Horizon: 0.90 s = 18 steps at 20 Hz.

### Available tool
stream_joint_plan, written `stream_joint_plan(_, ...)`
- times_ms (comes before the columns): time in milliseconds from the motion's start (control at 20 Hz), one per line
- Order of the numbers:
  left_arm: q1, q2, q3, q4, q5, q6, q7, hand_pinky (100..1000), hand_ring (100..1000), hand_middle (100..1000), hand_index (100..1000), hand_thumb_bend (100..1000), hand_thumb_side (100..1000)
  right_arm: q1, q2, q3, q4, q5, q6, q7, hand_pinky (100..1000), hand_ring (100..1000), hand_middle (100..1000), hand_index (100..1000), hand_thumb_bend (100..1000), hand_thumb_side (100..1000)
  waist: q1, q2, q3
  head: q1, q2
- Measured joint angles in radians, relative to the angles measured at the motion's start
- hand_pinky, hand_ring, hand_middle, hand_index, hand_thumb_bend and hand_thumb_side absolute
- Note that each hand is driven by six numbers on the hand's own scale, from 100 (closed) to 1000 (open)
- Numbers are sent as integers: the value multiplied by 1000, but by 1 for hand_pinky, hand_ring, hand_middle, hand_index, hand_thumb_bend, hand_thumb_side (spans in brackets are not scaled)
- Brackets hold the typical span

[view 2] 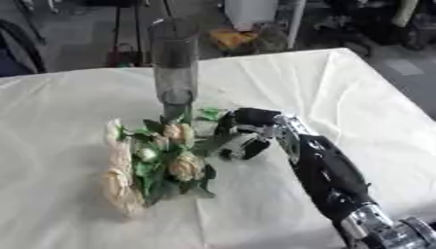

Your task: Arrange flowers into the vase.

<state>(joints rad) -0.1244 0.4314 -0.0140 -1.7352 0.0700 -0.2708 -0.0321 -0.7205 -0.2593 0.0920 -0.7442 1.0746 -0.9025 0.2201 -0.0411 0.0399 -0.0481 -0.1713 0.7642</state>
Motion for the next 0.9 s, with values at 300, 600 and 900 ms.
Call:
stream_joint_plan(300,0,0,0,0,0,0,0,763,748,742,792,720,961,-1,0,-3,0,38,8,-22,536,523,470,679,271,339,1,0,-1,-2,0)
stream_joint_plan(600,0,0,0,0,0,0,0,763,748,742,791,721,961,0,1,-6,-1,89,30,-60,381,407,379,560,235,362,5,0,0,-2,0)
stream_joint_plan(900,0,0,0,0,0,0,0,763,748,742,791,722,961,8,1,-8,-1,131,48,-113,273,330,281,479,186,402,6,0,-1,-3,0)
